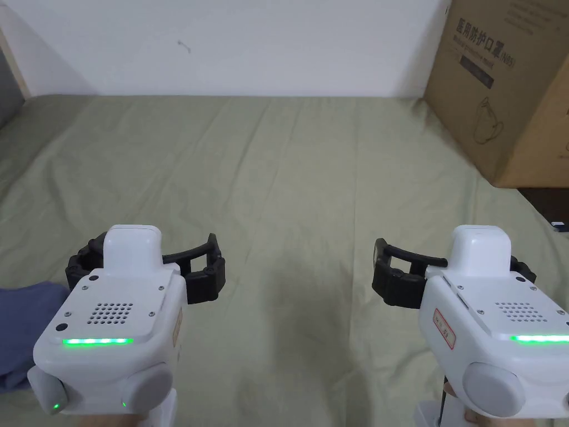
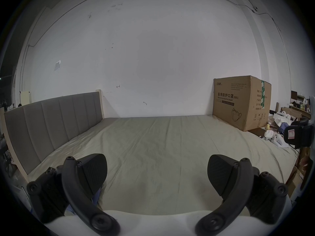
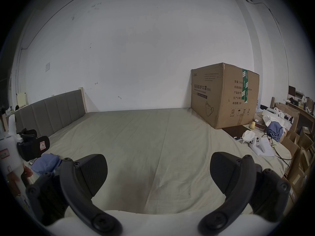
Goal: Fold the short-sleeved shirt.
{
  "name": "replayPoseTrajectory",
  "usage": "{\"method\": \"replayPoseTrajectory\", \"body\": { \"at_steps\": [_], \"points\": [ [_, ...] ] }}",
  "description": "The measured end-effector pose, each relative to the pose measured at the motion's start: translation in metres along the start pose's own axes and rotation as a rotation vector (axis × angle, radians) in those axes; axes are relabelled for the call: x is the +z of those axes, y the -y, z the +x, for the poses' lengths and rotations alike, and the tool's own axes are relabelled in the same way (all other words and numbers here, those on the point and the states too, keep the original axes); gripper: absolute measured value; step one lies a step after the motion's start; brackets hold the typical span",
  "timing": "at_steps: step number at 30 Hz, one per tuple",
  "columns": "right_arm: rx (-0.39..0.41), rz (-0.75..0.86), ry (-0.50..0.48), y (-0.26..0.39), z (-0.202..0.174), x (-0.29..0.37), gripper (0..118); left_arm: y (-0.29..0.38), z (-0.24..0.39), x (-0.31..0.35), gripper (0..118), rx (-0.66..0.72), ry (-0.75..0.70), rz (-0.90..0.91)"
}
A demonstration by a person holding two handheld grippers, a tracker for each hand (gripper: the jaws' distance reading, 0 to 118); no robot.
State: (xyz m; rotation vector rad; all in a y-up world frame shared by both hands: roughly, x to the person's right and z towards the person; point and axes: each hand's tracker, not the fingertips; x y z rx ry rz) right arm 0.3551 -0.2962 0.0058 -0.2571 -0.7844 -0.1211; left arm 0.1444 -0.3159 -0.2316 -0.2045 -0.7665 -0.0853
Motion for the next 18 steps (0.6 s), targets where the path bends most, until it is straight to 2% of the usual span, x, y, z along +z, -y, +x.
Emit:
{"method": "replayPoseTrajectory", "body": {
  "at_steps": [18],
  "points": [
    [0.001,0.007,-0.007,-0.0024,-0.0015,0.0008,118,-0.0007,0.0000,0.0006,116,0.003,-0.003,0.005]
  ]
}}
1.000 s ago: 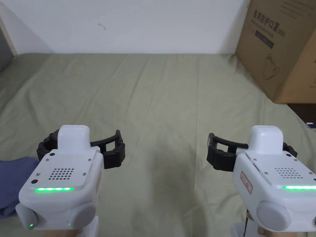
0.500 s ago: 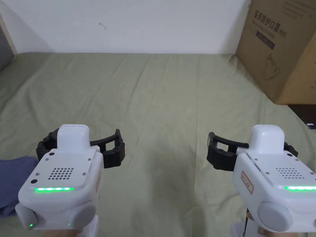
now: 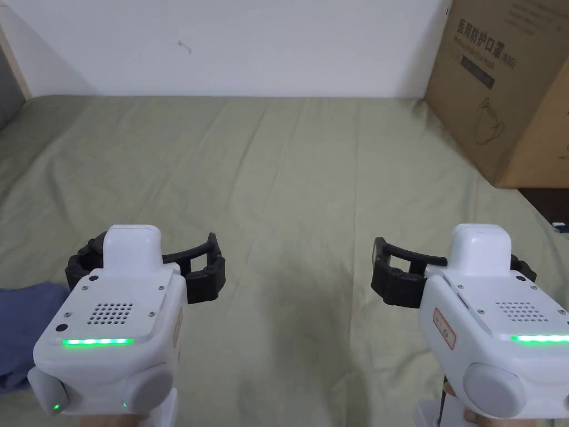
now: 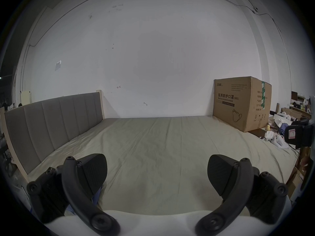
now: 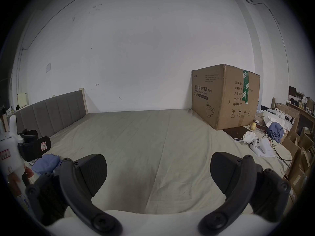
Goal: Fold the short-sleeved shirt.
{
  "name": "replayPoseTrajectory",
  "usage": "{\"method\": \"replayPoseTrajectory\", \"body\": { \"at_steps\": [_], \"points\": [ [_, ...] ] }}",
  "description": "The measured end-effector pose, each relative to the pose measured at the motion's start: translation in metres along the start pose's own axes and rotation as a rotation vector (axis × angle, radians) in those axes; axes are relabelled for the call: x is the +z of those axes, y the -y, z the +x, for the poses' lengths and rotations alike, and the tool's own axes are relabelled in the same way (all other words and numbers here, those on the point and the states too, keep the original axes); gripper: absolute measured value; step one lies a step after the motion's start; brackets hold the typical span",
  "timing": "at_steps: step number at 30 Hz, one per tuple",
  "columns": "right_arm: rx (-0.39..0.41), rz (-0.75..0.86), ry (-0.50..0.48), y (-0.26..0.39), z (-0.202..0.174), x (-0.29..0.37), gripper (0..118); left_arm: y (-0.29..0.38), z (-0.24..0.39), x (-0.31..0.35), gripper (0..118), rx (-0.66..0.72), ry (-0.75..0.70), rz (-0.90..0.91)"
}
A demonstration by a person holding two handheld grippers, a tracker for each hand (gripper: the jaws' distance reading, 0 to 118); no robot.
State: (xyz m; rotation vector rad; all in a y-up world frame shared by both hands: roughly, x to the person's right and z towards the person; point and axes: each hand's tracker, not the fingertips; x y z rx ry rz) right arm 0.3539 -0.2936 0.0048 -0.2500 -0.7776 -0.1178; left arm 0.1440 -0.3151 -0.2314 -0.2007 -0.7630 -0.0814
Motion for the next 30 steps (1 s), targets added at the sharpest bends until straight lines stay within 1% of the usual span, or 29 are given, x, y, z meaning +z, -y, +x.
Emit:
{"method": "replayPoseTrajectory", "body": {
  "at_steps": [16,21,23,24,25,27,30],
  "points": [
    [-0.002,-0.003,-0.001,-0.001,0.001,-0.001,118,0.000,0.002,0.000,116,-0.005,0.002,-0.002],
    [-0.005,-0.044,0.058,-0.008,-0.001,-0.002,118,-0.004,0.004,0.001,116,-0.007,0.006,-0.007],
    [-0.039,-0.176,0.051,-0.019,0.000,-0.005,118,-0.007,0.005,0.002,116,-0.003,-0.002,-0.010],
    [-0.087,-0.244,0.043,-0.027,0.003,-0.006,118,-0.008,0.006,0.004,116,0.003,-0.006,-0.013],
    [-0.138,-0.284,0.056,-0.032,0.005,-0.006,118,-0.008,0.006,0.005,116,0.015,-0.008,-0.014],
    [-0.205,-0.326,0.072,-0.041,0.008,-0.002,118,-0.006,0.008,0.009,116,0.047,-0.013,-0.044],
    [-0.217,-0.428,0.077,-0.048,0.006,0.010,112,0.007,0.011,0.017,116,0.080,0.002,-0.073]
  ]
}}
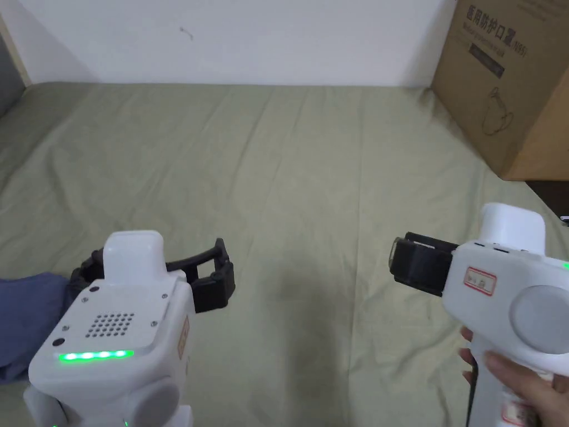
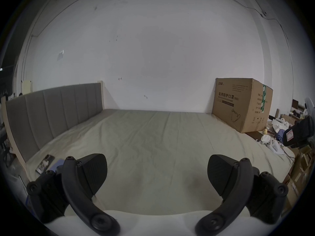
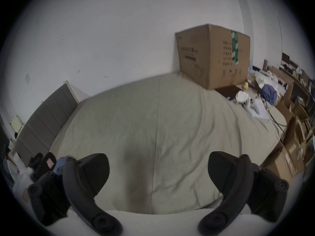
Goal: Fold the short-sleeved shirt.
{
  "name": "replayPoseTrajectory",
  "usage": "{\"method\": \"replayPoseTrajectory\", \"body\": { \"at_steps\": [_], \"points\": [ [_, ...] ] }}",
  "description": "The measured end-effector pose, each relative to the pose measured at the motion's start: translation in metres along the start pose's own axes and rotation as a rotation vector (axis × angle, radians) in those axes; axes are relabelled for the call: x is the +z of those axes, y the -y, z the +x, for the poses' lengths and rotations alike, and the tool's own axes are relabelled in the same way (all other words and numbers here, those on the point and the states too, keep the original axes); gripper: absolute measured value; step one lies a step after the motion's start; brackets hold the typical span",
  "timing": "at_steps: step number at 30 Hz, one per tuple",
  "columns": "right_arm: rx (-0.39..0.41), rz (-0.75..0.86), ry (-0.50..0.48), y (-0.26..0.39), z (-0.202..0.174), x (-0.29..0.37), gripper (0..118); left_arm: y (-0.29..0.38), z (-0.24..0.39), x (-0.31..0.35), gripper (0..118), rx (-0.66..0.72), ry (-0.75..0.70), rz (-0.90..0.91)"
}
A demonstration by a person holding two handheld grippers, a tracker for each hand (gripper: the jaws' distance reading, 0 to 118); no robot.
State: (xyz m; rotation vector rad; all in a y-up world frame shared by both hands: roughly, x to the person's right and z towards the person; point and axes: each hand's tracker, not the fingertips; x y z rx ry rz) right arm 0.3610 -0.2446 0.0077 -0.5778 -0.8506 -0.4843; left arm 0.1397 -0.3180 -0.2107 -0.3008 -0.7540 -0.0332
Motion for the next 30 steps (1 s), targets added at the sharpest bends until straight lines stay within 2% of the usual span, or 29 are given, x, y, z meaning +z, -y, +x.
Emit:
{"method": "replayPoseTrajectory", "body": {
  "at_steps": [5,6,8,10,12,15,17,20,23,30],
  "points": [
    [0.048,-0.220,0.068,0.020,-0.004,-0.001,114,0.025,0.002,0.004,116,-0.001,0.005,-0.073],
    [0.053,-0.229,0.049,0.028,-0.002,-0.002,114,0.030,0.002,0.003,116,0.000,0.002,-0.094],
    [0.002,-0.163,-0.041,0.041,0.003,-0.004,114,0.037,0.001,0.001,116,-0.001,-0.011,-0.117],
    [-0.046,-0.208,0.032,0.043,0.004,-0.011,115,0.044,-0.001,-0.002,116,-0.001,-0.013,-0.147],
    [-0.036,-0.227,0.037,0.041,0.006,-0.021,115,0.049,-0.003,-0.006,116,-0.002,-0.022,-0.170],
    [-0.037,-0.171,0.061,0.035,0.007,-0.033,115,0.056,-0.008,-0.017,116,0.006,-0.039,-0.215],
    [-0.021,-0.183,0.076,0.032,0.007,-0.047,115,0.060,-0.012,-0.027,116,0.021,-0.054,-0.252],
    [0.091,-0.286,0.149,0.031,0.000,-0.085,115,0.066,-0.017,-0.054,116,0.043,-0.092,-0.335],
    [0.171,-0.255,0.174,0.043,-0.006,-0.131,115,0.068,-0.022,-0.094,116,0.051,-0.133,-0.403],
    [0.180,-0.214,0.171,0.038,-0.017,-0.239,115,0.066,-0.028,-0.205,116,0.047,-0.196,-0.507]
  ]
}}
